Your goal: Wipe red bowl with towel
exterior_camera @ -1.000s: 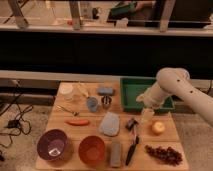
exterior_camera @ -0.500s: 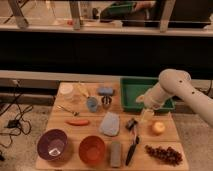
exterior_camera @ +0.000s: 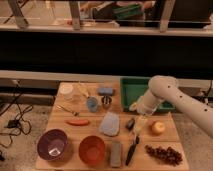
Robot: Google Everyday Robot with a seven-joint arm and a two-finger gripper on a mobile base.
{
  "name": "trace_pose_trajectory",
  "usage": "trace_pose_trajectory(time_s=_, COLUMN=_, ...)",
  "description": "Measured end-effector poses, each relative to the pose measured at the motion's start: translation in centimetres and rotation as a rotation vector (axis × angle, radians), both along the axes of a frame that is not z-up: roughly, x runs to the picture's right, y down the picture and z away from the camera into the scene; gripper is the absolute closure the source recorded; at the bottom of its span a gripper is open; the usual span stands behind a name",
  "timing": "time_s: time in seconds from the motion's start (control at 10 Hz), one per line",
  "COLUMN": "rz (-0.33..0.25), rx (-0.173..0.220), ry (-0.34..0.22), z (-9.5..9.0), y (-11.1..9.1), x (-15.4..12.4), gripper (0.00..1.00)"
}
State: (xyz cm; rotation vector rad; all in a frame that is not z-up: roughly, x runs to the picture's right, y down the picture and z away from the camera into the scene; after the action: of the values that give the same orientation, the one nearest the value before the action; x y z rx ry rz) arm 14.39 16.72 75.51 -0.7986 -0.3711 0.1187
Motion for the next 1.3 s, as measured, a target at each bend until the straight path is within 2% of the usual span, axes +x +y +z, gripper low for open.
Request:
trace_pose_trajectory(time_s=0.2, rz=-0.022, rx=-0.019, ry=-0.064, z=0.9, y=1.3, x=-3.3, gripper=0.20)
trace_pose_trajectory(time_s=0.4, rz=-0.031, rx=0.003, ry=-0.152, z=1.7, y=0.8, x=-6.2, gripper=0.20)
trace_pose_trajectory(time_s=1.0, rz=-0.030, rx=0.006, ry=-0.160, z=1.8, y=0.7, x=-6.4, gripper=0.20)
trace_pose_trajectory(time_s=1.3, rz=-0.068, rx=-0.010, ry=-0.184, z=3.0, y=1.9, x=-8.1, gripper=0.20)
